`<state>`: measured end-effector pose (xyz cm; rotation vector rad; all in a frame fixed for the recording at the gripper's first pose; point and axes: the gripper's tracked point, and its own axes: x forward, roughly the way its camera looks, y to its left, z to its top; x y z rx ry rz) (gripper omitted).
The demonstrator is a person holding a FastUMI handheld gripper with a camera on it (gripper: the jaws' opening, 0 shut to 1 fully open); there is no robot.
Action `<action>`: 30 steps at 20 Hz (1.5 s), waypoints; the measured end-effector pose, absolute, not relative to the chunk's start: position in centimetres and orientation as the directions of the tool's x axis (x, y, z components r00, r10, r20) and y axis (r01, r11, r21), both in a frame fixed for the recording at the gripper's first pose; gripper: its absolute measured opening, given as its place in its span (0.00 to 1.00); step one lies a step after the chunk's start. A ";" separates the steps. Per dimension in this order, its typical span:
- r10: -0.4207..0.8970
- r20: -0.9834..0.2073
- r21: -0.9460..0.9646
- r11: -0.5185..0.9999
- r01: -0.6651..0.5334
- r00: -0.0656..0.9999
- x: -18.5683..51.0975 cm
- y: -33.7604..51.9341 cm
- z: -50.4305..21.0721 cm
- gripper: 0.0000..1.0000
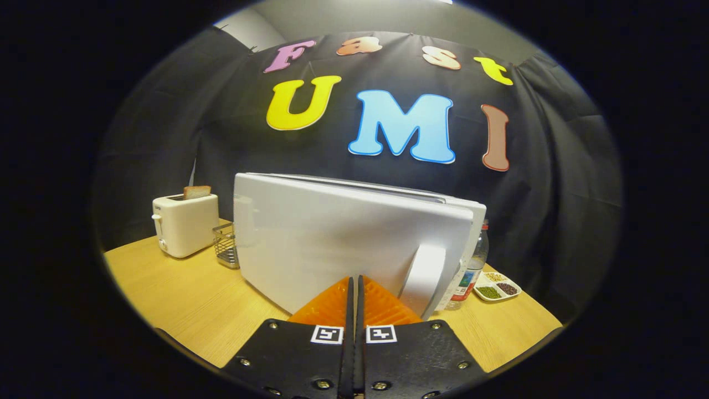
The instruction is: Open the microwave, put the food inside, and close the microwave door.
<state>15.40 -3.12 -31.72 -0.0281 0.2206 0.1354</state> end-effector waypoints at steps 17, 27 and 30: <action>-0.013 -0.262 0.023 1.000 0.019 0.965 24.6 -6.7 -33.2 0.02; 0.077 -0.249 0.141 0.989 -0.042 0.966 15.6 -5.3 -27.0 0.02; 0.106 -0.224 0.161 0.985 -0.071 0.969 11.6 -4.8 -23.3 0.01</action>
